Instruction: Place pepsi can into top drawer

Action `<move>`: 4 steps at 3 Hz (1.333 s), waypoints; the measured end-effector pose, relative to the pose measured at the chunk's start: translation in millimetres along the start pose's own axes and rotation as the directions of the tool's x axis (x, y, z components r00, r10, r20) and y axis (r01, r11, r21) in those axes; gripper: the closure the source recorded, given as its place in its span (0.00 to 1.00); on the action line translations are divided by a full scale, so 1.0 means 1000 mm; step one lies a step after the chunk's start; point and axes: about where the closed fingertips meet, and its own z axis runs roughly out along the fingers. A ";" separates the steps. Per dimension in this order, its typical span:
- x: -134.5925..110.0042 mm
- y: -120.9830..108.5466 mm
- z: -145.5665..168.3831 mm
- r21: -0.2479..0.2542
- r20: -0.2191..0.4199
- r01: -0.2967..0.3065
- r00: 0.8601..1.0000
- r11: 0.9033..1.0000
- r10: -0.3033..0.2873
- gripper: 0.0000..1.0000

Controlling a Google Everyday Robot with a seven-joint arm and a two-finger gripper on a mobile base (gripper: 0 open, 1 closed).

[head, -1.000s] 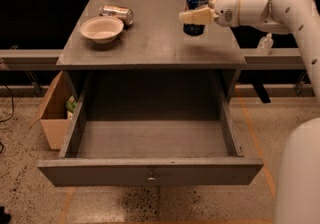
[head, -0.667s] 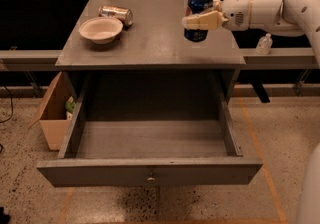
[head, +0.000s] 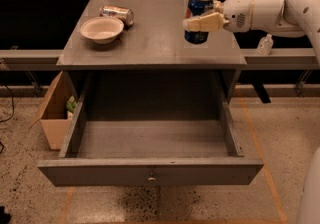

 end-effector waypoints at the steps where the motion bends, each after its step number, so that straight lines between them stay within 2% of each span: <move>1: 0.003 0.026 0.000 -0.028 0.003 -0.030 1.000 0.999 0.030 1.00; 2: 0.001 0.072 0.003 -0.070 0.020 -0.034 0.999 0.997 0.036 1.00; 3: 0.014 0.105 0.015 -0.096 0.019 -0.010 1.000 0.995 0.012 1.00; 4: 0.029 0.127 0.033 -0.110 -0.007 0.060 0.998 0.992 -0.061 1.00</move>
Offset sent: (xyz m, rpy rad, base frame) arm -0.1251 0.0427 -0.0014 0.0612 0.0487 0.1086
